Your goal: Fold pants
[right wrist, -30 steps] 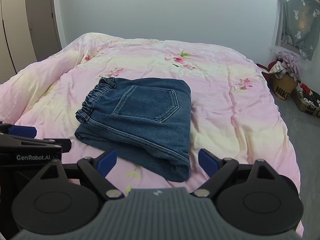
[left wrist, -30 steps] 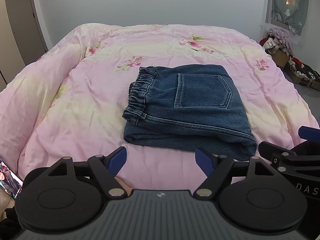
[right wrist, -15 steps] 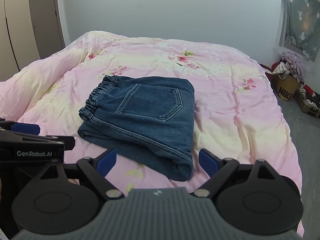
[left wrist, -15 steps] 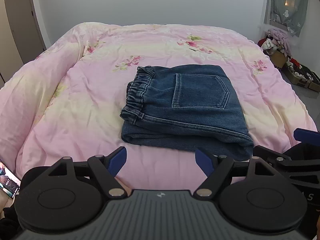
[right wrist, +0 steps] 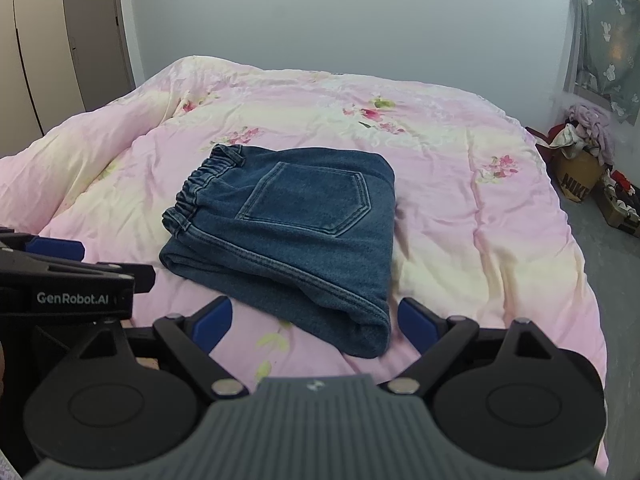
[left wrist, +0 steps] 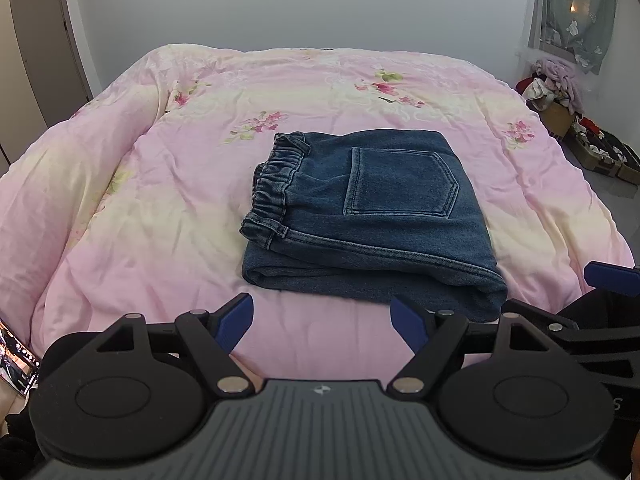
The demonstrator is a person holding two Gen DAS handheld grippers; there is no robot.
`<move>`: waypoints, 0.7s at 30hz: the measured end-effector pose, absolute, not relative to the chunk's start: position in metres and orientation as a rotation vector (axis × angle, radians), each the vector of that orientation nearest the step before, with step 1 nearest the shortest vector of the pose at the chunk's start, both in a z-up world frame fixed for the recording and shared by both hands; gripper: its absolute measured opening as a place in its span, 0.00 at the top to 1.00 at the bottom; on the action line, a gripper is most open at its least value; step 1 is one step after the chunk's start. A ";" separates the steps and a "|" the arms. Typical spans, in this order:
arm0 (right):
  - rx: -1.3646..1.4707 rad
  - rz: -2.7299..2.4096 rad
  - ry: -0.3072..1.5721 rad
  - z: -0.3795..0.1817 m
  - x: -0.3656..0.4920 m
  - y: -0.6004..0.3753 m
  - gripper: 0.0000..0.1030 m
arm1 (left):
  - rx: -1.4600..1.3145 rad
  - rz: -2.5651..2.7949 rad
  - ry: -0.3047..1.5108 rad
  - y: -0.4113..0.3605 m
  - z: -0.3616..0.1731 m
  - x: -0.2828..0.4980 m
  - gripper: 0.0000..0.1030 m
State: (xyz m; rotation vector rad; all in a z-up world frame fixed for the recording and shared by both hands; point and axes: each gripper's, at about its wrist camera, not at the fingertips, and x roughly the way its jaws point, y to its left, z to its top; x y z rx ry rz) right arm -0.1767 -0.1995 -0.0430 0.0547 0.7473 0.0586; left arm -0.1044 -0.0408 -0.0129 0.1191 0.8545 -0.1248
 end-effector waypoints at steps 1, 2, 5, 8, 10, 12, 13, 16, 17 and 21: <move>0.055 0.059 0.747 -0.043 -0.177 -0.199 0.16 | 0.119 -0.123 0.854 -0.041 -0.013 -0.104 0.11; 0.055 0.060 0.748 -0.043 -0.177 -0.199 0.16 | 0.118 -0.124 0.855 -0.041 -0.013 -0.104 0.11; 0.056 0.060 0.748 -0.043 -0.176 -0.200 0.16 | 0.121 -0.131 0.855 -0.040 -0.013 -0.104 0.11; 0.057 0.059 0.750 -0.043 -0.176 -0.200 0.16 | 0.121 -0.131 0.853 -0.040 -0.013 -0.104 0.11; 0.058 0.061 0.750 -0.043 -0.176 -0.200 0.15 | 0.117 -0.132 0.851 -0.040 -0.012 -0.104 0.11; 0.058 0.062 0.747 -0.043 -0.177 -0.200 0.14 | 0.117 -0.134 0.849 -0.039 -0.011 -0.104 0.11; 0.057 0.063 0.746 -0.043 -0.177 -0.199 0.14 | 0.116 -0.134 0.847 -0.039 -0.010 -0.104 0.11; 0.053 0.068 0.744 -0.043 -0.177 -0.199 0.14 | 0.116 -0.136 0.847 -0.039 -0.010 -0.104 0.11; 0.053 0.070 0.743 -0.042 -0.177 -0.198 0.14 | 0.117 -0.134 0.847 -0.039 -0.010 -0.104 0.11; 0.050 0.074 0.745 -0.042 -0.178 -0.198 0.14 | 0.112 -0.131 0.847 -0.039 -0.010 -0.104 0.11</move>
